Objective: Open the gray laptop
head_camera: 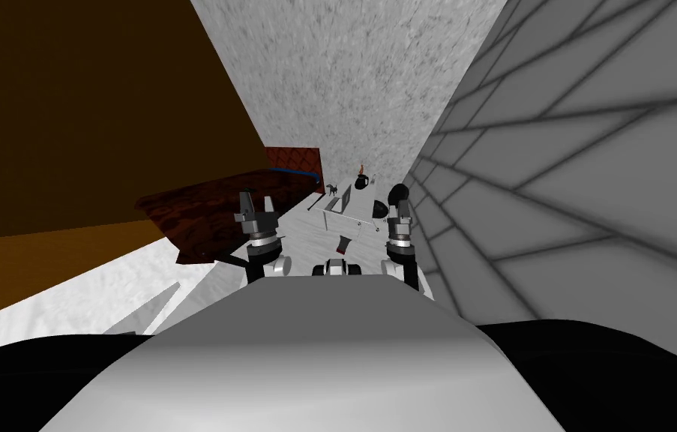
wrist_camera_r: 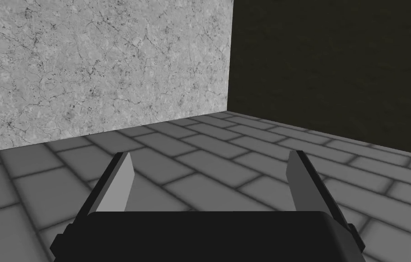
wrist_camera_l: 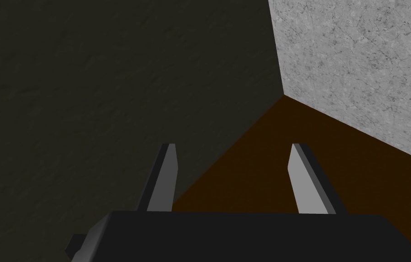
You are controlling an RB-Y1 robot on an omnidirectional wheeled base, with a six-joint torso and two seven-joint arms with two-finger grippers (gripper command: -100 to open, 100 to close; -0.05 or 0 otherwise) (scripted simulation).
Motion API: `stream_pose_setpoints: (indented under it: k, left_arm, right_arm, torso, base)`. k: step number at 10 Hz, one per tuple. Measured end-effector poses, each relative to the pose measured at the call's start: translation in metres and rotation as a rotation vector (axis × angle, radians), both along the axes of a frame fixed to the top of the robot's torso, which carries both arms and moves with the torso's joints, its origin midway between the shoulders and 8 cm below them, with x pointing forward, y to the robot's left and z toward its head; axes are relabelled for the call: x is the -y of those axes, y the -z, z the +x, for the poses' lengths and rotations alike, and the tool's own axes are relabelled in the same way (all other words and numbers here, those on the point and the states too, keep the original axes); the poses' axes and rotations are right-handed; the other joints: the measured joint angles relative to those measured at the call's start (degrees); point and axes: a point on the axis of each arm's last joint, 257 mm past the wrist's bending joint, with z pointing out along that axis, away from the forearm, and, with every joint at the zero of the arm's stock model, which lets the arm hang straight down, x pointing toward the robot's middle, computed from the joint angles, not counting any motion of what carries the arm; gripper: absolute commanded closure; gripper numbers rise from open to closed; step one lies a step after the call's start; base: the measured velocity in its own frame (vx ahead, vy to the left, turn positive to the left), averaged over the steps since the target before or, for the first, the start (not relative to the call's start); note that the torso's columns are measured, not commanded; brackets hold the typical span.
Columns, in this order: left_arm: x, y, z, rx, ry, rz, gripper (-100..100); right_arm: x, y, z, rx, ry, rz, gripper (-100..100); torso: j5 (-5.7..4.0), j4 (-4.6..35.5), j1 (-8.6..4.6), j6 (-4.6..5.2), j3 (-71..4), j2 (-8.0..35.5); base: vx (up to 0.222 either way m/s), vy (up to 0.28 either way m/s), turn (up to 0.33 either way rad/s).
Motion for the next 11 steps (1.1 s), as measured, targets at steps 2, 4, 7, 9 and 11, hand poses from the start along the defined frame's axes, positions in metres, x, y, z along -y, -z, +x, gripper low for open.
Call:
stream_pose_setpoints:
  k: [2,4,7,9,11]
  left_arm:
    - [0.000,0.000,0.000,0.000,0.000,0.000,0]
    - [0.000,0.000,0.000,0.000,0.000,0.000,0]
    - [0.000,0.000,0.000,0.000,0.000,0.000,0]
    - [0.000,0.000,0.000,0.000,0.000,0.000,0]
    - [0.000,0.000,0.000,0.000,0.000,0.000,0]
  right_arm:
    - [-0.005,0.008,0.011,-0.026,0.016,-0.082,-100]
    - [-0.009,0.019,0.019,-0.056,0.045,-0.174,-100]
    - [-0.013,0.039,0.039,-0.097,0.107,-0.323,-100]
    - [-0.016,0.051,0.051,-0.122,0.153,-0.424,-100]
    - [-0.018,0.057,0.056,-0.139,0.187,-0.489,-100]
  torso:
    - [0.01,0.02,0.02,-0.01,0.00,0.03]
    - [-0.01,0.03,-0.03,0.00,0.00,0.04]
    - [0.00,0.02,0.00,0.00,0.00,0.03]
    - [-0.01,0.03,-0.03,0.00,0.01,0.05]
    - [-0.05,0.06,-0.14,0.01,0.08,0.16]
  base:
    - [0.051,0.062,-0.009]
    - [0.059,0.068,-0.014]
    - [0.071,0.085,-0.013]
    - [0.068,0.069,-0.010]
    - [0.053,0.057,-0.012]
